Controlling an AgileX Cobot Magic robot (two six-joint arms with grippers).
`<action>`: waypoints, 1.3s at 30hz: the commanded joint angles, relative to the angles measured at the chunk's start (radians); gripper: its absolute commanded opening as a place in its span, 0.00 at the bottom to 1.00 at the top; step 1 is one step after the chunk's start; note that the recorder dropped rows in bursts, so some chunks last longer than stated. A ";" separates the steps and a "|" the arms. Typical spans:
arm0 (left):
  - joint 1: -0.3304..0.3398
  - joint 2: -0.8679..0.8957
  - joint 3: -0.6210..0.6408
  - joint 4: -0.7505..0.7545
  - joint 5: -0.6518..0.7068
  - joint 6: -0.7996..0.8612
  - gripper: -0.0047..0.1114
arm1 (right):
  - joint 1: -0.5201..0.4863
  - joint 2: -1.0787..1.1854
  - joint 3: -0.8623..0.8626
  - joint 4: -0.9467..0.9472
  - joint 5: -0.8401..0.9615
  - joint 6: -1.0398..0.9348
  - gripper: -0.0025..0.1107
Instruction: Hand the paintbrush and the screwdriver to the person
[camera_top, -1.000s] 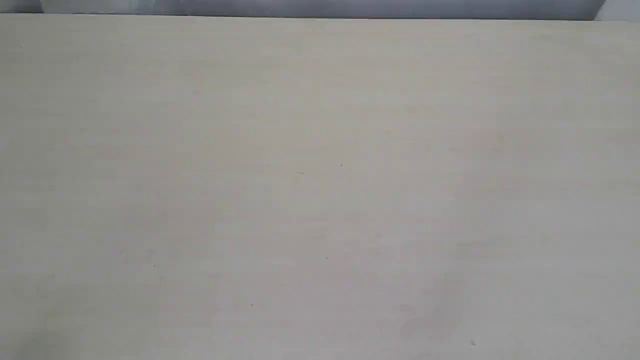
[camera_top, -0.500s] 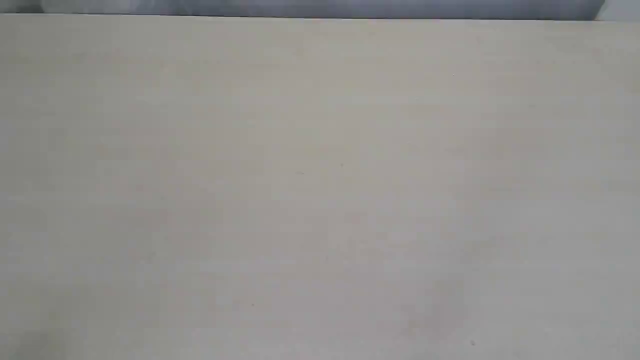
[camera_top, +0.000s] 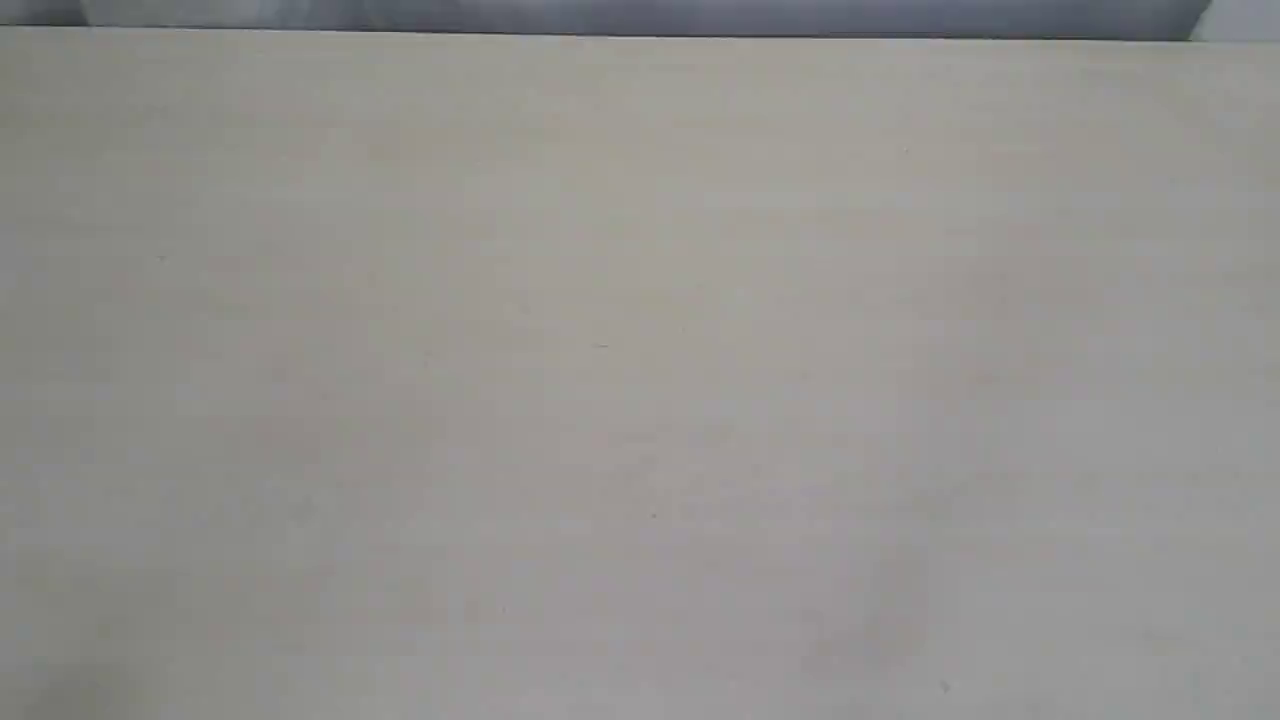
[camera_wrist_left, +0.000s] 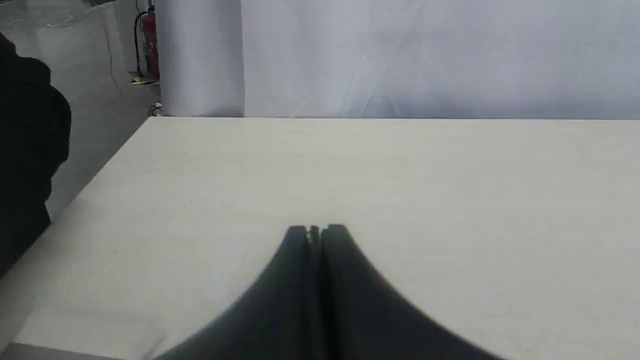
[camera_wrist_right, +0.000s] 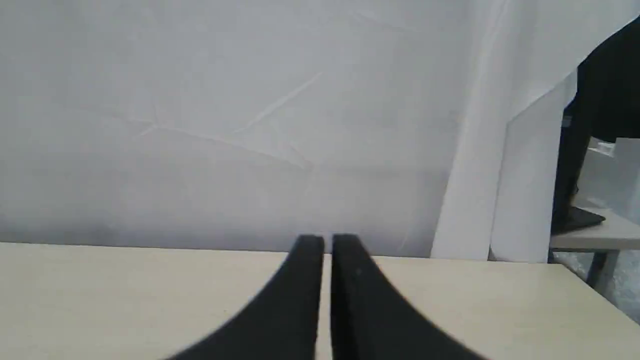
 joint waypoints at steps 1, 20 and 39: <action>-0.006 -0.002 0.002 -0.002 -0.012 -0.002 0.04 | -0.002 -0.004 0.003 0.016 0.014 -0.014 0.06; -0.006 -0.002 0.002 -0.005 -0.010 -0.002 0.04 | -0.002 -0.004 0.003 0.110 0.035 -0.117 0.06; -0.006 -0.002 0.002 -0.001 -0.011 -0.002 0.04 | -0.002 -0.004 0.003 0.110 0.035 -0.117 0.06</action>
